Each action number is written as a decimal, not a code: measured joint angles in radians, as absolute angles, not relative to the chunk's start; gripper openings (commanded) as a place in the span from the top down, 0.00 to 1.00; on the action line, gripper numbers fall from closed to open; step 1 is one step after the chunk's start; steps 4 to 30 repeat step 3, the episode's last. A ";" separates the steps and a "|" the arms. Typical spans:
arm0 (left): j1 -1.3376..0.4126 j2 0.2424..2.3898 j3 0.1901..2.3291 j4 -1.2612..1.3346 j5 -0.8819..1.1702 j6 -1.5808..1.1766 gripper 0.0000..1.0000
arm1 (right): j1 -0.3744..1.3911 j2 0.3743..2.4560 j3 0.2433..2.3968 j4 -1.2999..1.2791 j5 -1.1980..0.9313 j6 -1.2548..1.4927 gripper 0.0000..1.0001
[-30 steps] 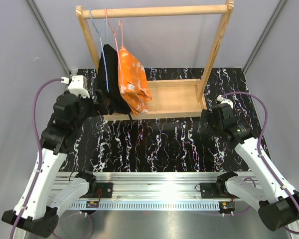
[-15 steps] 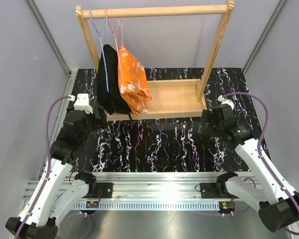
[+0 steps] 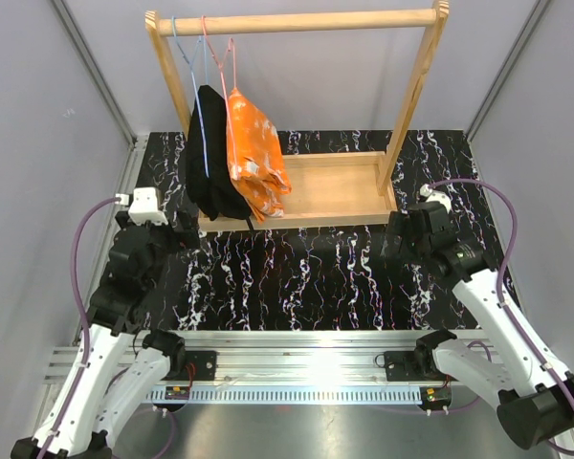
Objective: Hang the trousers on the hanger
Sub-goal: Hang the hanger with trousers onto the clothesline
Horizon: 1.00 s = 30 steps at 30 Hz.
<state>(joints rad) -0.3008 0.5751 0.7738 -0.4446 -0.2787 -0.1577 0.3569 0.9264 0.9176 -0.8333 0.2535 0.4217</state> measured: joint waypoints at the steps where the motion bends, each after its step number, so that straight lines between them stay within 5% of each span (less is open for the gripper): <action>1: -0.301 0.576 0.774 -0.444 -0.279 -0.158 0.01 | 0.357 0.925 0.916 -0.834 0.253 0.422 0.00; 30: -0.301 0.576 0.774 -0.445 -0.280 -0.158 0.01 | 0.357 0.925 0.915 -0.834 0.253 0.422 0.00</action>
